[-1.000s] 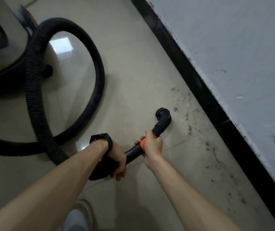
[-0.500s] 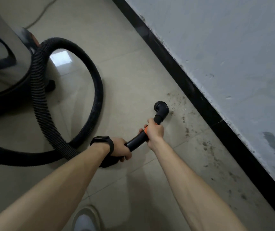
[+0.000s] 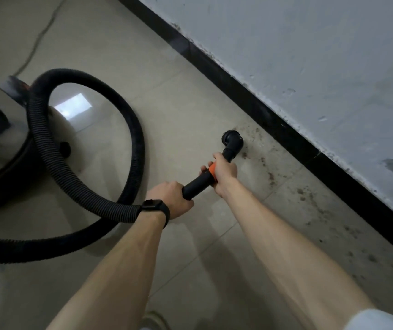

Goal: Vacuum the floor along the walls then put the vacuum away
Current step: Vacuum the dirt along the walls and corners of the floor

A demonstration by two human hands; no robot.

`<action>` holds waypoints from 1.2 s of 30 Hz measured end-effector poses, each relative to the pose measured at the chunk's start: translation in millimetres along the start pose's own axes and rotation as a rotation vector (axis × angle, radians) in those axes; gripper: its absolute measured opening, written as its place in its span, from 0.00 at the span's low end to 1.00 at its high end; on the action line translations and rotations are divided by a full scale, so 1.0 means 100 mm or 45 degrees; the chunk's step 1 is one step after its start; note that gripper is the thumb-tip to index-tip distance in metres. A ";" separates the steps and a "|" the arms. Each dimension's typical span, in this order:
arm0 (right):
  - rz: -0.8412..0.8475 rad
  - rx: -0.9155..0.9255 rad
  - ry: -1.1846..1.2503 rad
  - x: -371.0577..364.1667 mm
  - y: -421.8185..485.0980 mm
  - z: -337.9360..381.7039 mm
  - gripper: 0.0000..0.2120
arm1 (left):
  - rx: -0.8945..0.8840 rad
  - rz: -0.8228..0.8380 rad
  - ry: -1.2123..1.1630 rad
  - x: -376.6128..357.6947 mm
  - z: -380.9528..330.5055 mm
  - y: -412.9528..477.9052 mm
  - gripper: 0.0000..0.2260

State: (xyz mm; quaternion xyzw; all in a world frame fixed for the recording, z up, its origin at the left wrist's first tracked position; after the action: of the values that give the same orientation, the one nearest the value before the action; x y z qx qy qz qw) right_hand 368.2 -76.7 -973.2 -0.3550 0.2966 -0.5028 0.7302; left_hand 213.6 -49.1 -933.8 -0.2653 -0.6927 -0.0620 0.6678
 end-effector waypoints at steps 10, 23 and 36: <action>0.083 -0.093 0.194 -0.03 0.06 0.09 0.08 | -0.001 -0.046 -0.094 -0.08 -0.36 0.31 0.09; 0.003 0.070 0.077 0.09 0.36 0.36 0.06 | 0.002 0.000 -0.223 -0.26 -0.67 0.56 0.10; 0.029 0.174 0.003 0.04 0.57 0.28 0.10 | 0.126 0.074 -0.437 -0.47 -0.65 0.62 0.10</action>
State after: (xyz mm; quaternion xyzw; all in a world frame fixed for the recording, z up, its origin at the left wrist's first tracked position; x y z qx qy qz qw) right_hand 421.6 -60.7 -1004.2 -0.3002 0.2665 -0.5142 0.7580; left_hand 297.6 -38.7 -989.2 -0.2587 -0.7906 0.0376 0.5537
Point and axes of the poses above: each hand's wrist, its own y-axis towards the middle knuckle, its own x-axis out of the back of the hand, z = x × y, the point moved 2 cm from there along y, towards the middle knuckle, and after that the axes turned 12 degrees about -z, right-handed, at the moved point
